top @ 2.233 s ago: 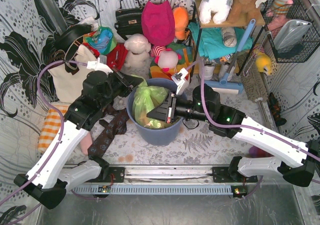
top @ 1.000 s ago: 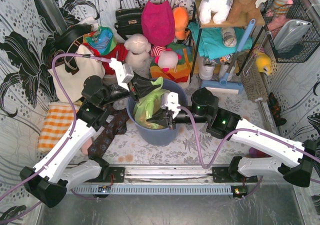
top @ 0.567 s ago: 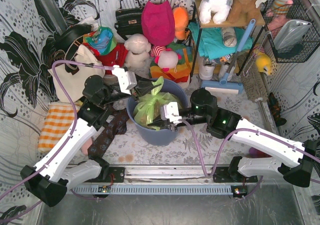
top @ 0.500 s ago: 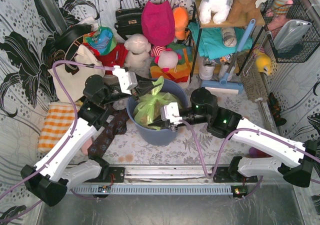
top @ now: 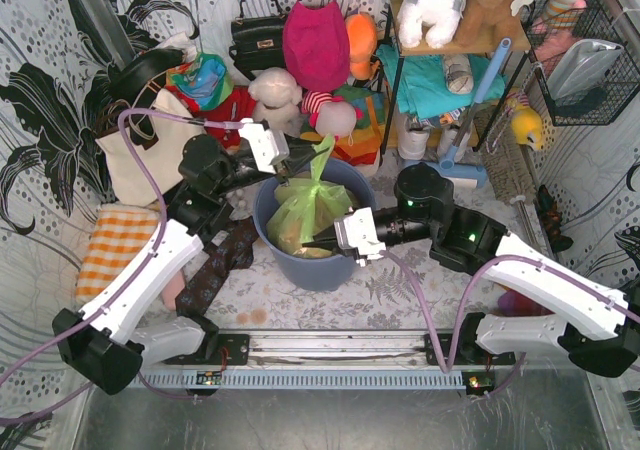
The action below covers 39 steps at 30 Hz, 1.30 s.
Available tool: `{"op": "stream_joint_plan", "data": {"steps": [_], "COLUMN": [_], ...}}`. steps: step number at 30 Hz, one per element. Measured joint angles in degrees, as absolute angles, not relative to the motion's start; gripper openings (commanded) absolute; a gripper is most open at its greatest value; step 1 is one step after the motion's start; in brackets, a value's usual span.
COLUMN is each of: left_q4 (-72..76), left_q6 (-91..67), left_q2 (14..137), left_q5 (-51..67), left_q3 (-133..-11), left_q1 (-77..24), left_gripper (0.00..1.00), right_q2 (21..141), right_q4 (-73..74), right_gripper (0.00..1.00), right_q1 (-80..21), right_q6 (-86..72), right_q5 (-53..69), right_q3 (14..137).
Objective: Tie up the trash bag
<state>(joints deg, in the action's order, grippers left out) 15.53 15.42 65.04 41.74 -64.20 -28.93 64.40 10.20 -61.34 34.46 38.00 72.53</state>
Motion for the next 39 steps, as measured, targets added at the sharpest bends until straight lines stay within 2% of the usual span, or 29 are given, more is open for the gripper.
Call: {"op": "stream_joint_plan", "data": {"steps": [7,15,20,27,39], "left_q4": [17.2,21.6,25.2,27.7,28.5], "left_q6": [15.7,14.2,10.6,7.2,5.8], "left_q2": [68.4,71.4,74.7,77.3,79.0], "left_q5": [41.1,39.2,39.7,41.2,41.4], "left_q3": [-65.7,-62.0,-58.8,-58.3,-63.4], "left_q1": [-28.0,-25.1,-21.6,-20.1,-18.2], "left_gripper": [0.0,0.0,0.0,0.0,0.0], "right_q2": [62.9,58.7,56.7,56.0,57.5], "right_q4": [12.4,7.7,5.4,4.5,6.3], "right_gripper": [0.0,0.0,0.0,0.0,0.0], "right_q1": [-61.1,-61.0,-61.0,-61.0,-61.0], "right_q6": [37.0,37.1,36.9,38.2,41.7], "right_q5": [38.8,42.5,43.1,43.2,43.6], "right_q3": [71.3,57.5,53.1,53.9,62.1]}}
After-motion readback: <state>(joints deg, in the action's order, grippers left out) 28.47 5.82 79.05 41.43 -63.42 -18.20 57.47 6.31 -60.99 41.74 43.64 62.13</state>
